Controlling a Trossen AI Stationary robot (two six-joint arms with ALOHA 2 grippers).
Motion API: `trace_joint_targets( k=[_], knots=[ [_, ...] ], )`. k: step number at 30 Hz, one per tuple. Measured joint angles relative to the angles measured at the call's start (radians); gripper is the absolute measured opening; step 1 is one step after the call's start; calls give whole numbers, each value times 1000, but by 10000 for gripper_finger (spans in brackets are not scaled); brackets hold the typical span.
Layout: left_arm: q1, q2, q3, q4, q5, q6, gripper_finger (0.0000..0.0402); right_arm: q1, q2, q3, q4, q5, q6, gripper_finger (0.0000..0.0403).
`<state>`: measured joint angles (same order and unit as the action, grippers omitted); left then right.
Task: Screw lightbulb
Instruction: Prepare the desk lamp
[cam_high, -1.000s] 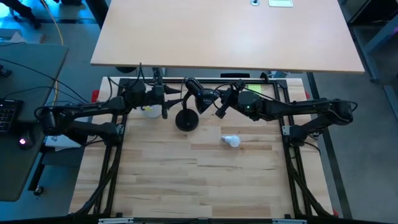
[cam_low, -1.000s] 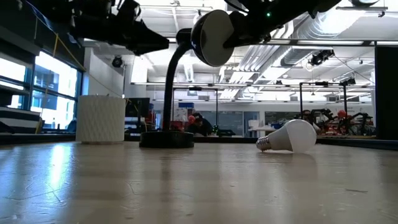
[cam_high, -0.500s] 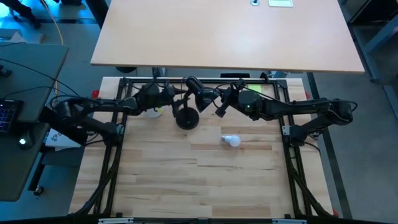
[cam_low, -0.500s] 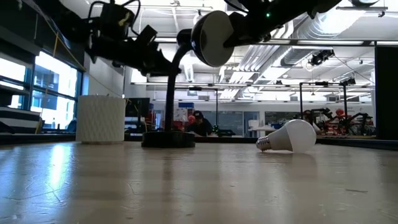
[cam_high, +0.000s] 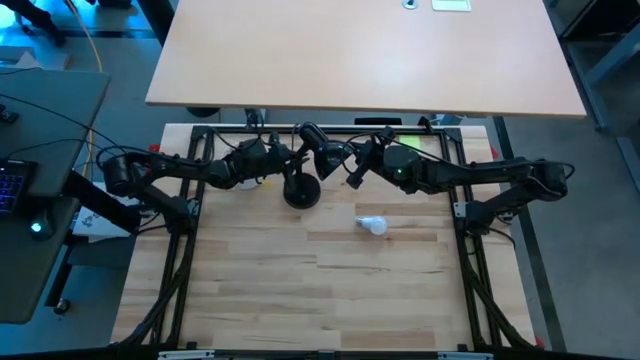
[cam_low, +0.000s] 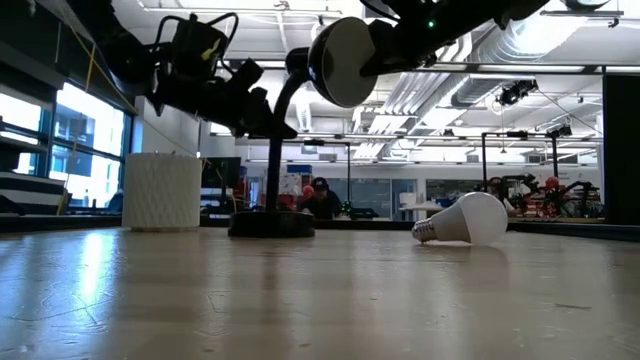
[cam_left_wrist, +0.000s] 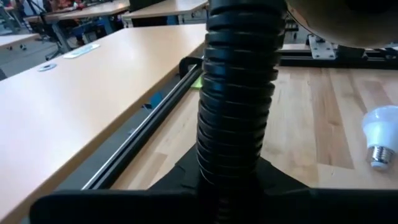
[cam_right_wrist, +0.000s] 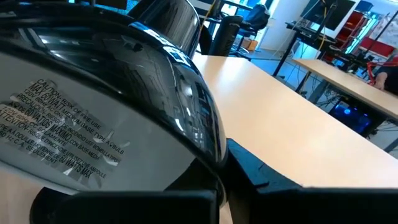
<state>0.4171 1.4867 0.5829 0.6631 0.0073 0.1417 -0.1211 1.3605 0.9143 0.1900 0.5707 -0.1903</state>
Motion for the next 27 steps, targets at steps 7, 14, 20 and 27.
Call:
trace_joint_targets(
  k=[7,14,20,27],
  knots=[
    [-2,79,3,100,1,-29,39,55,1,76,-61,105,-148,3],
    [-3,174,2,244,10,-87,39,121,2,133,-140,183,-240,3],
    [-10,235,2,326,-7,-148,39,166,30,138,-94,208,-379,3],
    [-21,244,2,336,-62,-169,39,235,123,141,50,200,-667,3]
  ],
)
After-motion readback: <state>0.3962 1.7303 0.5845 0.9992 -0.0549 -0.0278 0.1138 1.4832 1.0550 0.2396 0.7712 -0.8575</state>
